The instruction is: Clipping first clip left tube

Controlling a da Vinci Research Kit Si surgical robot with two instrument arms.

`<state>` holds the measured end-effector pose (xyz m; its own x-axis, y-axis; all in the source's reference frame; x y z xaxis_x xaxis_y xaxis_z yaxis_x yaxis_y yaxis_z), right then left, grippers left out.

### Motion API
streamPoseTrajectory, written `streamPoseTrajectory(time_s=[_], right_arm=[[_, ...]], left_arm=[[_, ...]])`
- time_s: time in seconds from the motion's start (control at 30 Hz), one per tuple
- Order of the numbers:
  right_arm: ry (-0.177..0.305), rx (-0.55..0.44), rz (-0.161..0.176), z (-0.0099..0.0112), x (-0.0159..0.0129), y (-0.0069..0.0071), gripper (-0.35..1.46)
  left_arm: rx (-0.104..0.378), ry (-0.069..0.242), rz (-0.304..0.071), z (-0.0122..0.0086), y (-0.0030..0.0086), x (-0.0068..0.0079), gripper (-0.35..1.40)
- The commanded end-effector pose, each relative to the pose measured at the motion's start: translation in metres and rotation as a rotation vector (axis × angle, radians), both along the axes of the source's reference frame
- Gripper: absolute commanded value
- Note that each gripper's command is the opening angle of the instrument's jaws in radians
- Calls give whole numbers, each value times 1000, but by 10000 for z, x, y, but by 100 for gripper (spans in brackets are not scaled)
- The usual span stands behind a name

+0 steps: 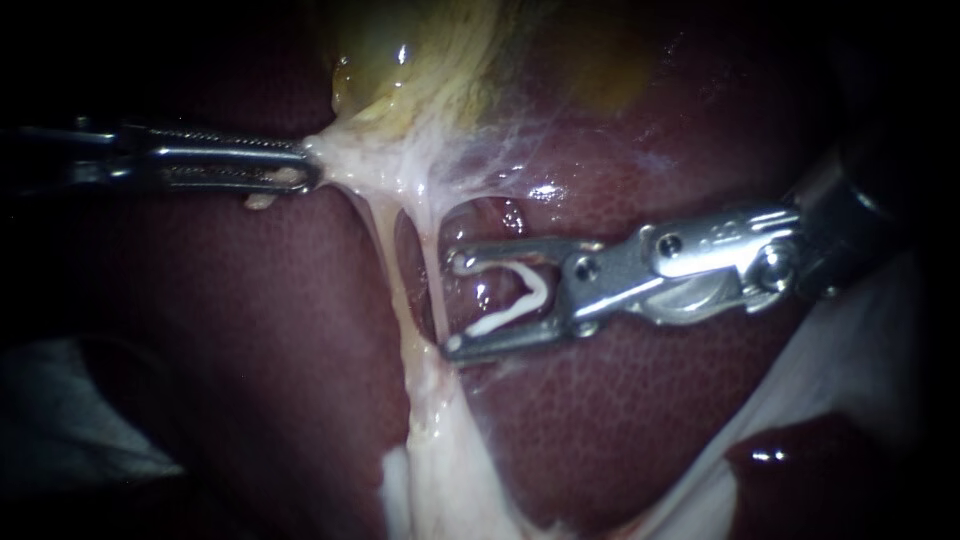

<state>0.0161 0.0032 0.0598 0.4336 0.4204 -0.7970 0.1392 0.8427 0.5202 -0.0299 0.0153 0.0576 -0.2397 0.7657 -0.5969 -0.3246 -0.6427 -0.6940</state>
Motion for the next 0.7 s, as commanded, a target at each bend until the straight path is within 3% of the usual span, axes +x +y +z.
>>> streamPoseTrajectory(time_s=[0.03,0.37,0.7], right_arm=[[0,9,-2,4,2,-2,46],[-2,59,-15,35,10,-17,46],[-11,72,-17,68,15,-18,46]], left_arm=[[0,0,1,0,0,0,-35],[0,0,1,0,0,0,-35],[0,0,1,0,0,0,-35]])
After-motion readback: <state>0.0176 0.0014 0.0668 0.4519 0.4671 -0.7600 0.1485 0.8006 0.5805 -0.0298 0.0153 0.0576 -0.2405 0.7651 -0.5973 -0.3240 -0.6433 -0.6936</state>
